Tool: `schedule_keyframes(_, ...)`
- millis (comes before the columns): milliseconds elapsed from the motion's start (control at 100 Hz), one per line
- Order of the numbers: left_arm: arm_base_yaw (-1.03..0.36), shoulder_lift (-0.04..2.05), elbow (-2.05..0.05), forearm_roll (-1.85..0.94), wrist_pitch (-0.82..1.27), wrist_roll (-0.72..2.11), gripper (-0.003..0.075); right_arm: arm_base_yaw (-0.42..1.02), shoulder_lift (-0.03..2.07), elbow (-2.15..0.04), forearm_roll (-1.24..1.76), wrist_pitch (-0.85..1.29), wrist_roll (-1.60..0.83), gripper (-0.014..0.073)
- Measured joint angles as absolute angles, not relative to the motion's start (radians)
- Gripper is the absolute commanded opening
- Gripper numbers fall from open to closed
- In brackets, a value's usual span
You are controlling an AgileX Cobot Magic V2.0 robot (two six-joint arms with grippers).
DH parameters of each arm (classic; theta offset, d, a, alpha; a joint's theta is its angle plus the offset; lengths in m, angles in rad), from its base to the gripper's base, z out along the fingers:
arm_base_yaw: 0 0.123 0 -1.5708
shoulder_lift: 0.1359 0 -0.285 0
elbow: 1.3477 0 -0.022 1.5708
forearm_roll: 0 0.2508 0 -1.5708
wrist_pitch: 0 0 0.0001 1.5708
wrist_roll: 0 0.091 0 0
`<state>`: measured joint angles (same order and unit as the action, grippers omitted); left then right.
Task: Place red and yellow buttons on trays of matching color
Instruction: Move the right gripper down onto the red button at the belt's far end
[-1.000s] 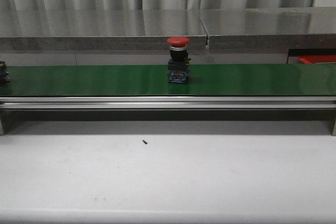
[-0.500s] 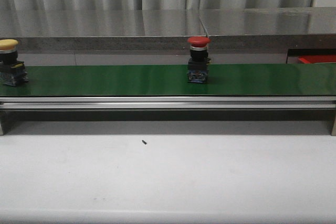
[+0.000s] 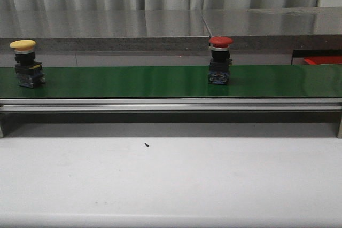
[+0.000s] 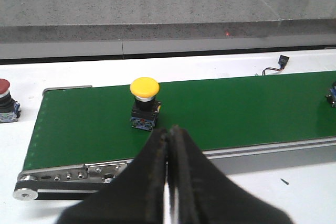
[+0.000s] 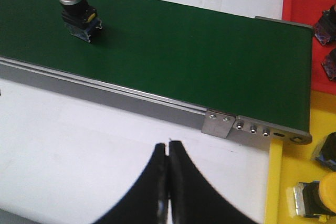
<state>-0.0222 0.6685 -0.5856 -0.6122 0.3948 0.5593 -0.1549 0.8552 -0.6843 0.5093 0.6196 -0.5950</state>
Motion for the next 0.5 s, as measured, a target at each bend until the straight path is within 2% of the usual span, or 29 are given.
schedule_keyframes(210,-0.022,0.669,-0.584,-0.613,0.393,0.559,-0.0019,-0.155,0.855,-0.684,0.558,0.616,-0.595,-0.0062)
schedule_keyframes(280,-0.022,0.669,-0.584,-0.613,0.393,0.559,-0.0019,-0.155,0.855,-0.684,0.564,0.616,-0.595,-0.0008)
schedule_keyframes(370,-0.022,0.669,-0.584,-0.613,0.393,0.559,-0.0019,-0.155,0.859,-0.684,0.567,0.626,-0.595,0.0183)
schedule_keyframes(470,-0.022,0.669,-0.584,-0.613,0.393,0.559,-0.0019,-0.155,0.877,-0.684,0.568,0.641,-0.595,0.0528)
schedule_keyframes(490,-0.022,0.669,-0.584,-0.613,0.393,0.559,-0.0019,-0.155,0.884,-0.684,0.568,0.641,-0.598,0.0568)
schedule_keyframes(500,-0.022,0.669,-0.584,-0.613,0.393,0.559,-0.0019,-0.155,0.886,-0.684,0.568,0.641,-0.600,0.0624)
